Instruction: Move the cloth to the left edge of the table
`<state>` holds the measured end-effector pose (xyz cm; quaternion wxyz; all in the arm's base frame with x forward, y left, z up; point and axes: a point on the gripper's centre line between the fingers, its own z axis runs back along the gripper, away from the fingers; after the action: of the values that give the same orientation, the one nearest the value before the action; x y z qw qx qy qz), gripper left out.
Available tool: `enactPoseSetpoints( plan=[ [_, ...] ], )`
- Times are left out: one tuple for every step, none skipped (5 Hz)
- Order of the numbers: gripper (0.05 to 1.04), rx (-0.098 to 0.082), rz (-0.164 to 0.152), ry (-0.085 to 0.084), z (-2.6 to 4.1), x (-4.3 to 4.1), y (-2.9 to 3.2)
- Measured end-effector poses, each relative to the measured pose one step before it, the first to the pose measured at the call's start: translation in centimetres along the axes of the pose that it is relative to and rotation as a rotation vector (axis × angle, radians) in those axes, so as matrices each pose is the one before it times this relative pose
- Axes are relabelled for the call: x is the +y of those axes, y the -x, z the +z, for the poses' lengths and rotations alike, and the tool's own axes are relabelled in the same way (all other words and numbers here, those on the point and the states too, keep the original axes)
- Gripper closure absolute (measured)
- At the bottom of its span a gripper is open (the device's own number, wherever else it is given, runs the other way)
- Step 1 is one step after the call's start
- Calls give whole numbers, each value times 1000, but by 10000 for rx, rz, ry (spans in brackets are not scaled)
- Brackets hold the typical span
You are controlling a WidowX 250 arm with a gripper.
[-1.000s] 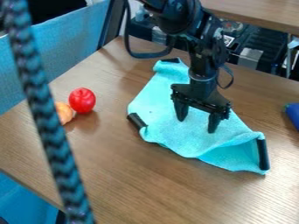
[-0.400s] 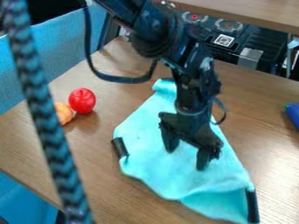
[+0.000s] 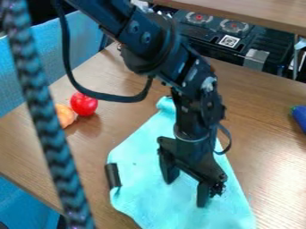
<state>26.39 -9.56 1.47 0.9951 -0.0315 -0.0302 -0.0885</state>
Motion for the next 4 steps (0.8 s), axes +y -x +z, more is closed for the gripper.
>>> enactPoseSetpoints(
  plan=[
    [80, -137, 121, -116, -87, 206, -991],
    [83, -244, 352, -164, -282, 636, -2211],
    [83, -180, 280, -137, -167, 583, -2190],
    [83, -168, 304, -64, -104, 348, -1785]
  ],
)
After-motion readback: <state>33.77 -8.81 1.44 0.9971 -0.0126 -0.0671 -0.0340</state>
